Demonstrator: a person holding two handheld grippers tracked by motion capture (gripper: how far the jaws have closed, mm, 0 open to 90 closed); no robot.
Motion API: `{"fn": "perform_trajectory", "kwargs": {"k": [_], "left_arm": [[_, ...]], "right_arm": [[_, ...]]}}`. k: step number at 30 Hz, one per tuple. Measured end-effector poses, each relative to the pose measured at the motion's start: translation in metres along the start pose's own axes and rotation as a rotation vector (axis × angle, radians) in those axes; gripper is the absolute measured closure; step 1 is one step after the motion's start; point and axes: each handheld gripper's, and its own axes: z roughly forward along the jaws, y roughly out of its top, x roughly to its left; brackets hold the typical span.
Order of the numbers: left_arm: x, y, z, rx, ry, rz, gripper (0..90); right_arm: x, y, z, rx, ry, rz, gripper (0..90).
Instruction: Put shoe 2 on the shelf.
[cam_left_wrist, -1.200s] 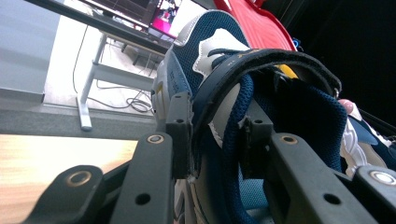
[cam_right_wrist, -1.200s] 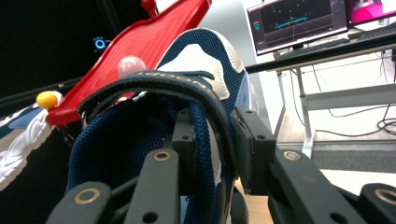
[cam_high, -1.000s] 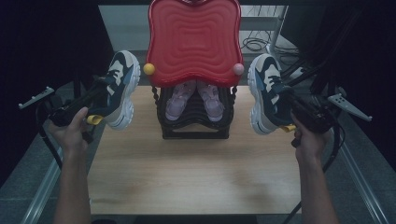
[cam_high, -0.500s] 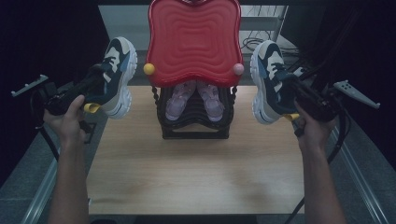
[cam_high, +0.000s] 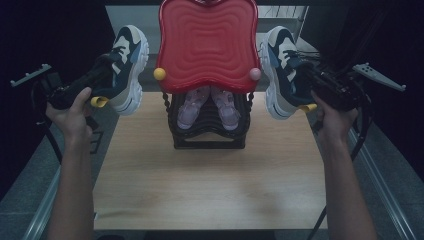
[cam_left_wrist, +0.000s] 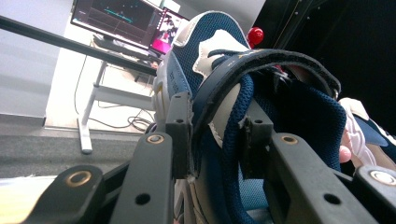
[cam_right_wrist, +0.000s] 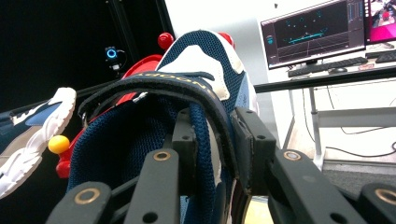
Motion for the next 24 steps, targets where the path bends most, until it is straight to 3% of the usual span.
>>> {"fn": "perform_trajectory", "kwargs": {"k": [9,24], "left_arm": [[-0.008,0.011,0.013,0.005,-0.005,0.012,70.7],[-0.022,0.024,0.031,0.005,-0.018,0.016,70.7]], "right_arm": [[0.01,0.01,0.013,0.009,0.024,-0.009,71.6],[0.016,0.032,0.03,0.024,0.024,-0.021,71.6]]}}
